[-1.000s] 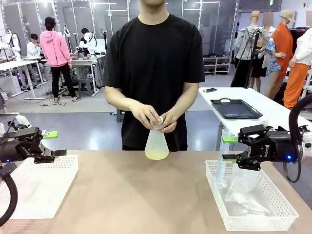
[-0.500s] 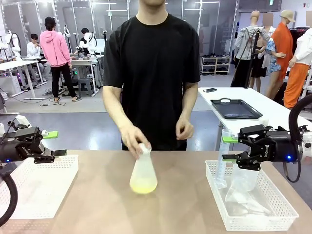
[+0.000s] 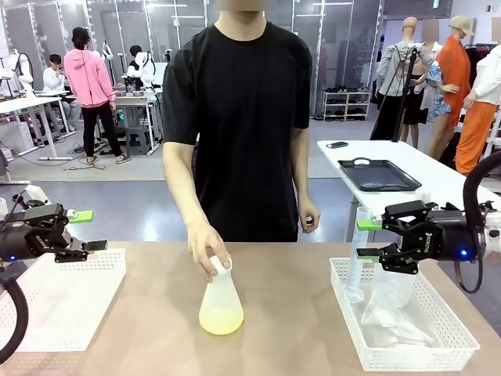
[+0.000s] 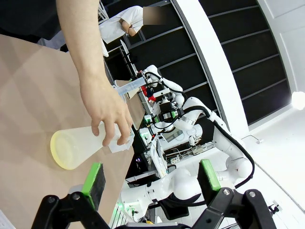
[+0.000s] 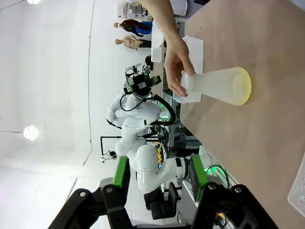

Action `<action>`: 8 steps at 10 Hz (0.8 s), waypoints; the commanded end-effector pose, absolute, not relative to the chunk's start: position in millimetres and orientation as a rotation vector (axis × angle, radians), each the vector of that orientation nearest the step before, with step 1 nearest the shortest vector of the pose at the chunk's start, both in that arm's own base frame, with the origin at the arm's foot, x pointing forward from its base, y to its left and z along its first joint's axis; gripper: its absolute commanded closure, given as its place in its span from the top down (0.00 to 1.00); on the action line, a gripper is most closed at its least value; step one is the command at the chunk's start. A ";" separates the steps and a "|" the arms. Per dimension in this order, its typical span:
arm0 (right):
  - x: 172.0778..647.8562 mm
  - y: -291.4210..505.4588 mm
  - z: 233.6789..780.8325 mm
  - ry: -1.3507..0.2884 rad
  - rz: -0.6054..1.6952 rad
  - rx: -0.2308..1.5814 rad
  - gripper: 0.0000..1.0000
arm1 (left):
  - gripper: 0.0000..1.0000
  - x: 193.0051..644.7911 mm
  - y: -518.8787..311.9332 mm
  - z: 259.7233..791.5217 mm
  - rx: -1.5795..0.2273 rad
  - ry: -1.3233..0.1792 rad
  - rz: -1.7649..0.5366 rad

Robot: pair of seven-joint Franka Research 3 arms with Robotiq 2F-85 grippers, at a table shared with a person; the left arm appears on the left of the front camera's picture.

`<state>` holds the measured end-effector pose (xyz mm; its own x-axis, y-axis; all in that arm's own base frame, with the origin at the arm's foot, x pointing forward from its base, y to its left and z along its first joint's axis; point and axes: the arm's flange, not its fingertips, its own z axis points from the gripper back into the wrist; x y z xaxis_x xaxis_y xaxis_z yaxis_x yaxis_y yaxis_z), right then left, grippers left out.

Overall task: Prepare the solutions needed for the experiment.
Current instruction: When the human places the Big flask in the center of the table, pick up the Big flask and place it in the left Organizing basket.

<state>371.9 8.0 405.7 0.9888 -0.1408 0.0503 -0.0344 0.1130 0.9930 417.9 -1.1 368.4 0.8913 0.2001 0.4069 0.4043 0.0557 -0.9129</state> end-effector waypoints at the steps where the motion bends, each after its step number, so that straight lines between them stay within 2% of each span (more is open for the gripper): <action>1: 372.0 8.2 407.7 -0.154 -0.074 1.458 0.64 | 1.00 418.9 -1.1 369.0 -1.515 -0.495 -0.169; 6: 372.0 8.2 407.7 -0.154 -0.074 1.458 0.64 | 1.00 417.9 -1.1 368.4 -1.527 -0.494 -0.165; 8: 372.0 8.2 407.7 -0.154 -0.074 1.458 0.64 | 1.00 430.4 -5.7 378.9 -1.431 -0.557 -0.342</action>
